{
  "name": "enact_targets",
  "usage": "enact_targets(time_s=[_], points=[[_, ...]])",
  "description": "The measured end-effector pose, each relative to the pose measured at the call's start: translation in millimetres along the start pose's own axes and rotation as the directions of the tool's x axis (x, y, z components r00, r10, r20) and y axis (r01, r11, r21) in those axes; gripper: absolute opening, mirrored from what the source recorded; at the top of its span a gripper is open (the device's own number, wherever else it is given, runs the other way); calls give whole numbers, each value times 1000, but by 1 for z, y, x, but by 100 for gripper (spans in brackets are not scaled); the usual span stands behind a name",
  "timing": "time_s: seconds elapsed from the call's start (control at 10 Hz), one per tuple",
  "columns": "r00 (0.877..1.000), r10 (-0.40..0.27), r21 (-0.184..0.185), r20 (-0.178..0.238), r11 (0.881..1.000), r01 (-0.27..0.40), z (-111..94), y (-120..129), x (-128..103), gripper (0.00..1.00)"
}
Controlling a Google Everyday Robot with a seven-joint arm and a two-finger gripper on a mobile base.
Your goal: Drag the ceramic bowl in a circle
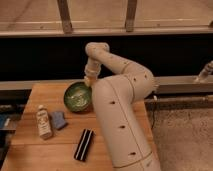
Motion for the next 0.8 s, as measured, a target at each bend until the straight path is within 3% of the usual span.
enact_targets(time_s=[0.2, 0.4, 0.6, 0.8], points=[[996, -84, -31, -35, 996, 83, 5, 38, -3, 0], [987, -138, -57, -81, 989, 133, 11, 72, 7, 0], [984, -130, -70, -120, 990, 122, 12, 87, 35, 0], [986, -86, -69, -143, 995, 77, 7, 79, 71, 0]])
